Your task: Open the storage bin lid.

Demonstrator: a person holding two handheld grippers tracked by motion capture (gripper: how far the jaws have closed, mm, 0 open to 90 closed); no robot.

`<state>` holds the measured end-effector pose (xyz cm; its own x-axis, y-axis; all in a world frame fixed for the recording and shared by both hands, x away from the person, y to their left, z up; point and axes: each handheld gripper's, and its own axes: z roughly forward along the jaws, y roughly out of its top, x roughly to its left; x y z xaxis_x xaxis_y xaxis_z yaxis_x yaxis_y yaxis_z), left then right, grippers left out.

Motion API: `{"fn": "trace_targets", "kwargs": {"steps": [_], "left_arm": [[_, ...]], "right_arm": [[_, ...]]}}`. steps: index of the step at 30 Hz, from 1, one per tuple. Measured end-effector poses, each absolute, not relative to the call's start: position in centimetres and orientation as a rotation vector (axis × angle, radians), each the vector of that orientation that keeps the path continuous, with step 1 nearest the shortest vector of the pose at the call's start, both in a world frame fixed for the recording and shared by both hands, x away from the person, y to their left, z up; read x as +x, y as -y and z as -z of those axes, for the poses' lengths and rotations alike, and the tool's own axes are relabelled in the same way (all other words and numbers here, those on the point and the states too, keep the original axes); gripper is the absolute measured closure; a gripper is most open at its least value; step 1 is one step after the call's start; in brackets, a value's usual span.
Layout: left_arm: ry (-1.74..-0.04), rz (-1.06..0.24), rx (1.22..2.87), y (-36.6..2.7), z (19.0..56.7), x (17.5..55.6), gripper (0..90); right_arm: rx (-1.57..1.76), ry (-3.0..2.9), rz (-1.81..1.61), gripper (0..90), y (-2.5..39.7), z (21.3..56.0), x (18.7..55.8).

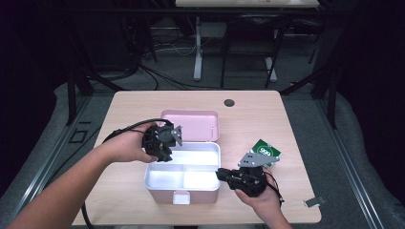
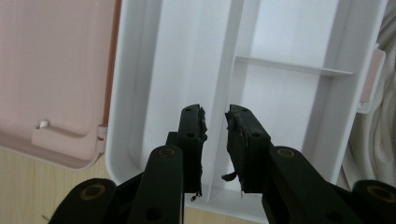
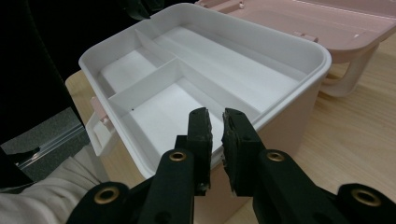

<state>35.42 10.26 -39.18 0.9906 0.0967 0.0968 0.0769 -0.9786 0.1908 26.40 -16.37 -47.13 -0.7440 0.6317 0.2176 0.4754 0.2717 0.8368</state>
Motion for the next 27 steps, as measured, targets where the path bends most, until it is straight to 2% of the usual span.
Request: {"fn": "trace_targets", "kwargs": {"steps": [27], "left_arm": [[-0.025, -0.144, 3.049, -6.8, 41.9, 35.2, 77.9]], "right_arm": [[1.085, -2.351, -1.457, 80.9, 17.3, 47.6, 26.8]]}}
